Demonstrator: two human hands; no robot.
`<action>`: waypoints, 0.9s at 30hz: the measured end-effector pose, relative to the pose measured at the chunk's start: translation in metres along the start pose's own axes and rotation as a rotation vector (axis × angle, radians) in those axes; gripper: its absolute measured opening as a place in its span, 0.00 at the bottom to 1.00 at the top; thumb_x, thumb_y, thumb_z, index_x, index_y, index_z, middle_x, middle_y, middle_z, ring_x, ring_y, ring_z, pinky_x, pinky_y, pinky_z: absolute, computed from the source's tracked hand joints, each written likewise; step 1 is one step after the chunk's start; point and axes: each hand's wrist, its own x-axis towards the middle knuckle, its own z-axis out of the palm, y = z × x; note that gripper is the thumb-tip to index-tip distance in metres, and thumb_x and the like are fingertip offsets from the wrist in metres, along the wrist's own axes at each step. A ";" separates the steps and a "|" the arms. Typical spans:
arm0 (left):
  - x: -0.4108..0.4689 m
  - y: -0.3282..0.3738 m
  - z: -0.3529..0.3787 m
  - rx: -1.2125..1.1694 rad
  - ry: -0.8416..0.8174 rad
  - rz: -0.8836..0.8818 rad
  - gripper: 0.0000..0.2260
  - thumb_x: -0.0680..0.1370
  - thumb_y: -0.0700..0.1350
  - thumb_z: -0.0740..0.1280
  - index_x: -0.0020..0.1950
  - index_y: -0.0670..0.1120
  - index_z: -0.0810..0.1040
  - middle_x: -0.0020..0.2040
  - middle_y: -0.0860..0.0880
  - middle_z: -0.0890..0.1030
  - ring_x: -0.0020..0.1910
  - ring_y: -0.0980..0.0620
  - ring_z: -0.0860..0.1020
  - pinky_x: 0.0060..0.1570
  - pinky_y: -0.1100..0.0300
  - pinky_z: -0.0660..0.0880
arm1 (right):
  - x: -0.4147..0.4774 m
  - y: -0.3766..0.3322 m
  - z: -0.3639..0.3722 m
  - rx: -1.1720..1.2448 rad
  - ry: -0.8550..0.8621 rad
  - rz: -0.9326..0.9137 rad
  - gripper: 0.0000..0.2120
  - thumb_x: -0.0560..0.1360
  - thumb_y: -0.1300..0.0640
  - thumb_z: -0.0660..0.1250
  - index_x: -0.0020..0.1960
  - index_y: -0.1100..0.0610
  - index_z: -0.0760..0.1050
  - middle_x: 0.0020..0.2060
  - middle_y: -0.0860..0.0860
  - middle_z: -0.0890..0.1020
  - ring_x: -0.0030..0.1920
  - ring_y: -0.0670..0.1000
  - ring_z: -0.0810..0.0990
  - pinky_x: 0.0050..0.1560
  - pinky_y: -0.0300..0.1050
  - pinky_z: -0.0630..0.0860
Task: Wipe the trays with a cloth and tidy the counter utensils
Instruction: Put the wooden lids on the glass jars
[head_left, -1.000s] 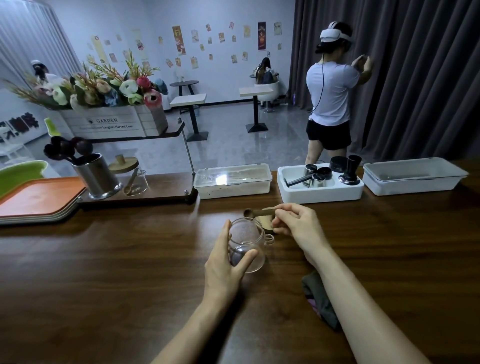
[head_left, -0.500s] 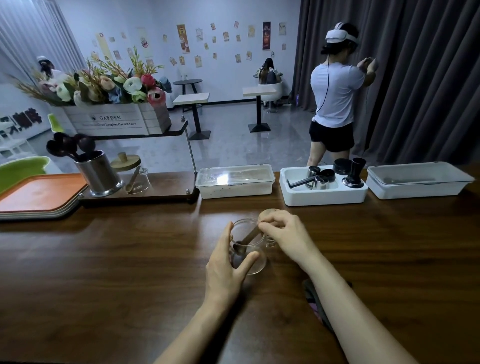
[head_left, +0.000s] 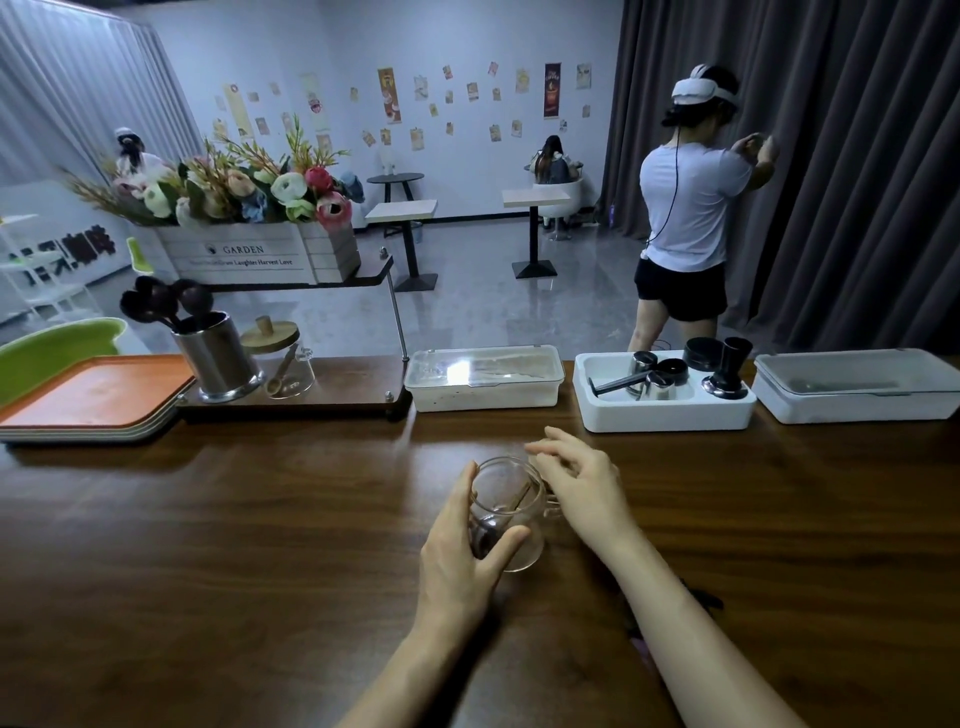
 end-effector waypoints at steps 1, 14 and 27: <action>0.000 0.000 0.000 0.007 0.002 0.003 0.39 0.70 0.67 0.73 0.77 0.70 0.58 0.70 0.65 0.75 0.67 0.68 0.73 0.62 0.70 0.72 | 0.004 0.005 -0.003 0.004 0.059 0.027 0.08 0.78 0.55 0.68 0.52 0.46 0.85 0.61 0.45 0.81 0.63 0.45 0.77 0.67 0.45 0.73; 0.003 0.000 0.002 0.037 0.009 -0.023 0.39 0.70 0.70 0.67 0.75 0.78 0.48 0.70 0.62 0.75 0.67 0.59 0.76 0.60 0.64 0.72 | 0.046 0.049 -0.002 -0.270 0.083 0.209 0.08 0.74 0.51 0.72 0.52 0.50 0.83 0.51 0.48 0.84 0.55 0.54 0.80 0.48 0.42 0.70; 0.002 0.002 -0.001 -0.041 -0.032 -0.085 0.38 0.71 0.66 0.71 0.79 0.66 0.59 0.62 0.62 0.82 0.61 0.64 0.79 0.62 0.55 0.77 | 0.003 -0.039 0.002 -0.110 -0.153 -0.153 0.05 0.75 0.54 0.72 0.50 0.50 0.82 0.51 0.42 0.83 0.52 0.39 0.78 0.51 0.34 0.75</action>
